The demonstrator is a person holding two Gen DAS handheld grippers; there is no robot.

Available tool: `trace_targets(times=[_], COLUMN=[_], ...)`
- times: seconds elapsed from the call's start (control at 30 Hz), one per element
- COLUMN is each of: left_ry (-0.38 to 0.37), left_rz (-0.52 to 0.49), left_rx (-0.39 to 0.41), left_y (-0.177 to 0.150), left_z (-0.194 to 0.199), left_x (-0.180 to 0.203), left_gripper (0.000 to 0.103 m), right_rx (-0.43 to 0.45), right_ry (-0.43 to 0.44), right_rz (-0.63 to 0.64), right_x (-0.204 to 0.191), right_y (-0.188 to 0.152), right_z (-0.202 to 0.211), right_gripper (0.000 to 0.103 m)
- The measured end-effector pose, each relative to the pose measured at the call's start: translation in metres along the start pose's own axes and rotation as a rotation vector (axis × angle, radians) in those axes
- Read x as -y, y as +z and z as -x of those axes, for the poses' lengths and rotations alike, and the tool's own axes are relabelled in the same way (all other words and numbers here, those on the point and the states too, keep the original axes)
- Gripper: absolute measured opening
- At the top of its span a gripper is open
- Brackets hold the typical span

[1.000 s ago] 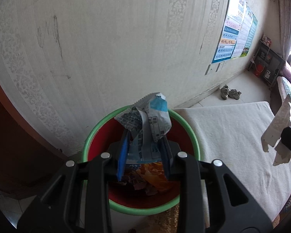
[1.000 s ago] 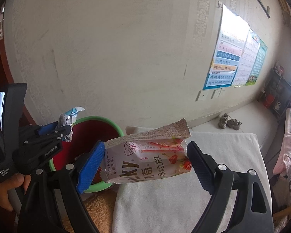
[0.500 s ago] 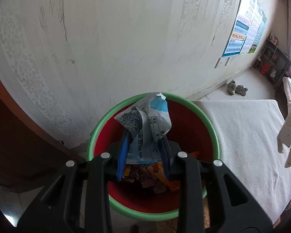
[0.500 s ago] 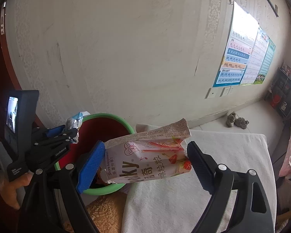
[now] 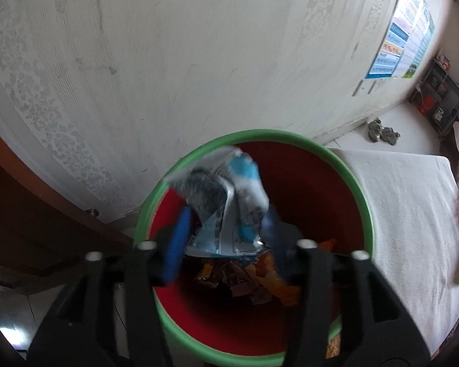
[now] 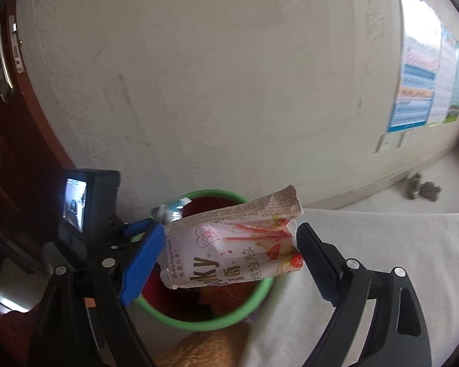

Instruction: Collect trash

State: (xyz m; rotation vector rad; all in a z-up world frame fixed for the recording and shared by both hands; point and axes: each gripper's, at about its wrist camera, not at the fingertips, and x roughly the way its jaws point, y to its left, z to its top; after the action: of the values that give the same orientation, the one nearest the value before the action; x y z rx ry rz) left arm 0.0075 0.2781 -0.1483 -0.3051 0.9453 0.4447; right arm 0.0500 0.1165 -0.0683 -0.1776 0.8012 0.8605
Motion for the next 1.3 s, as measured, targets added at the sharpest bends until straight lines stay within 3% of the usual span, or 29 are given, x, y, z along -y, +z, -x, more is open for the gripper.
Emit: trace_targets(times=[0.1,0.23,0.4,0.53,0.63,0.7,0.8,0.9,1.13,1.17,1.3], left_ry=[0.026,0.032,-0.002,-0.097,-0.155,-0.184,-0.245,-0.224,-0.245,-0.243,-0.233], left_rz=[0.009,0.026,0.004,0.000,-0.027,-0.054,-0.109,-0.166,-0.155,-0.164,-0.188], left_rx=[0.011,0.022,0.056,0.082,0.149,0.217,0.348,0.475,0.614,0.626,0.628], left_y=[-0.001,-0.003,-0.004,-0.004,-0.005,-0.005,-0.005,-0.007,-0.013,-0.014,-0.022], left_z=[0.002,0.008,0.026,0.047,0.073,0.095,0.133,0.167,0.215,0.220,0.231], left_x=[-0.005,-0.010,0.008,0.033,0.060,0.079,0.107,0.133,0.164,0.167,0.177], left_gripper=[0.066,0.070,0.080,0.080,0.084,0.097,0.098,0.098,0.098,0.098,0.098], right_rx=[0.000,0.023,0.066,0.108,0.184,0.265,0.380,0.479,0.519,0.549,0.531], right_ry=[0.013,-0.009,-0.102,-0.245,-0.321,-0.393,-0.511,-0.591,-0.624,-0.633,-0.645], right_rz=[-0.017,-0.046,-0.060,-0.077,-0.121,-0.139,-0.154,-0.172,-0.257,-0.264,-0.268], right_x=[0.001,0.007,0.021,0.037,0.050,0.059,0.070,0.081,0.099,0.099,0.103], right_y=[-0.001,-0.004,-0.017,-0.031,-0.042,-0.049,-0.057,-0.064,-0.087,-0.091,-0.097], right_z=[-0.002,0.008,0.037,0.070,0.107,0.137,0.176,0.207,0.241,0.246,0.250], right_gripper=[0.092,0.092,0.094,0.095,0.095,0.096,0.096,0.096,0.096,0.096,0.096])
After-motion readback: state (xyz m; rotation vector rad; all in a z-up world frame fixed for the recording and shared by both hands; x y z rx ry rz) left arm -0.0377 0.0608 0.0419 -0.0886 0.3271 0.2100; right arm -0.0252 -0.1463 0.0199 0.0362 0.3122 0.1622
